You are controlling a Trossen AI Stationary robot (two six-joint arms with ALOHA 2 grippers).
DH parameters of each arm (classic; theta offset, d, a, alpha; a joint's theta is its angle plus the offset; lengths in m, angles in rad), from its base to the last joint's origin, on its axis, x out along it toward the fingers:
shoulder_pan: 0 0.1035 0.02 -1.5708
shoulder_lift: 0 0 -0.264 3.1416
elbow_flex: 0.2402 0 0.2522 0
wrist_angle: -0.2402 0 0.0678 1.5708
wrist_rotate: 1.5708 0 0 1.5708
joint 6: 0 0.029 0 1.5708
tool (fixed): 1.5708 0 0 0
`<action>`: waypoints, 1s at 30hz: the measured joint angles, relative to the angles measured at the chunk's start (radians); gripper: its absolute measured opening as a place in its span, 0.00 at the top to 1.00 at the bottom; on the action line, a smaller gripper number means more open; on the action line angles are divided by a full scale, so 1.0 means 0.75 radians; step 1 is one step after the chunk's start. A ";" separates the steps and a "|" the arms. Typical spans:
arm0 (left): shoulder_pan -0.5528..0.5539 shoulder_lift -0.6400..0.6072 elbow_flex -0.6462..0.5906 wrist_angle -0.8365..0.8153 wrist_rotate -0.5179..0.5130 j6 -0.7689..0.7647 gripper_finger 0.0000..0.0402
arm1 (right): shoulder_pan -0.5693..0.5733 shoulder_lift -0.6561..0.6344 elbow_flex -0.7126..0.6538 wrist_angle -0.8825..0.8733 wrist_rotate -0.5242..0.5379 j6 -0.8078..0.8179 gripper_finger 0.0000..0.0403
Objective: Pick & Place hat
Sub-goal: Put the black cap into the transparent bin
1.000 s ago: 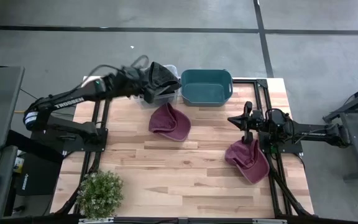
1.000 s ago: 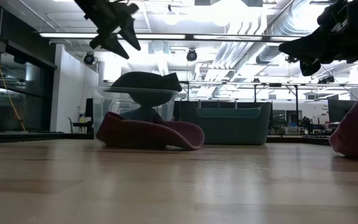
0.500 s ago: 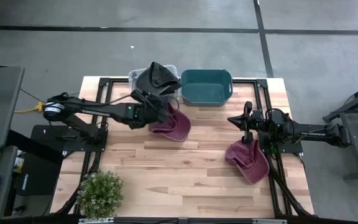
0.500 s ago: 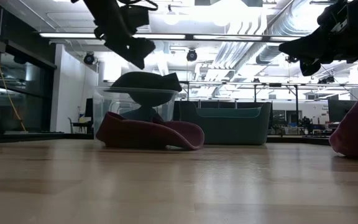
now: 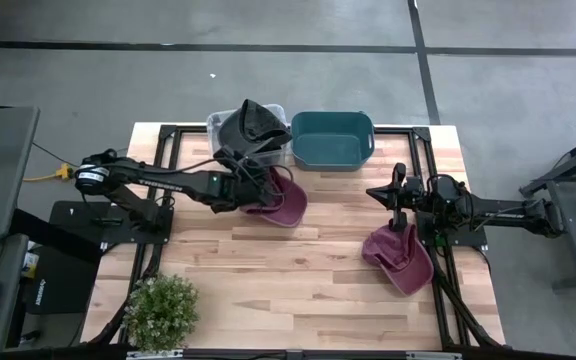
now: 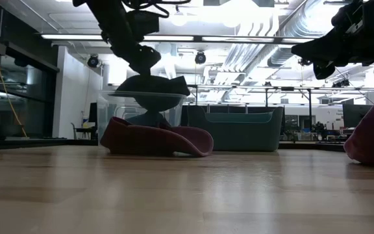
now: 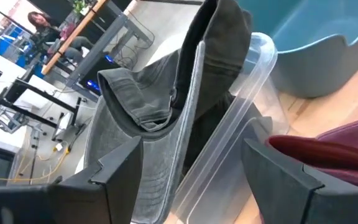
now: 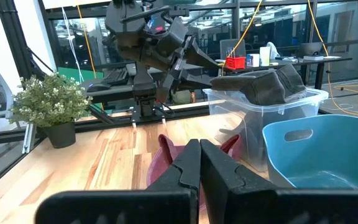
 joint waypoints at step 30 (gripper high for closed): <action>0.087 0.001 0.000 -0.118 0.037 -0.128 0.96 | 0.000 0.001 0.000 0.000 0.000 0.000 1.00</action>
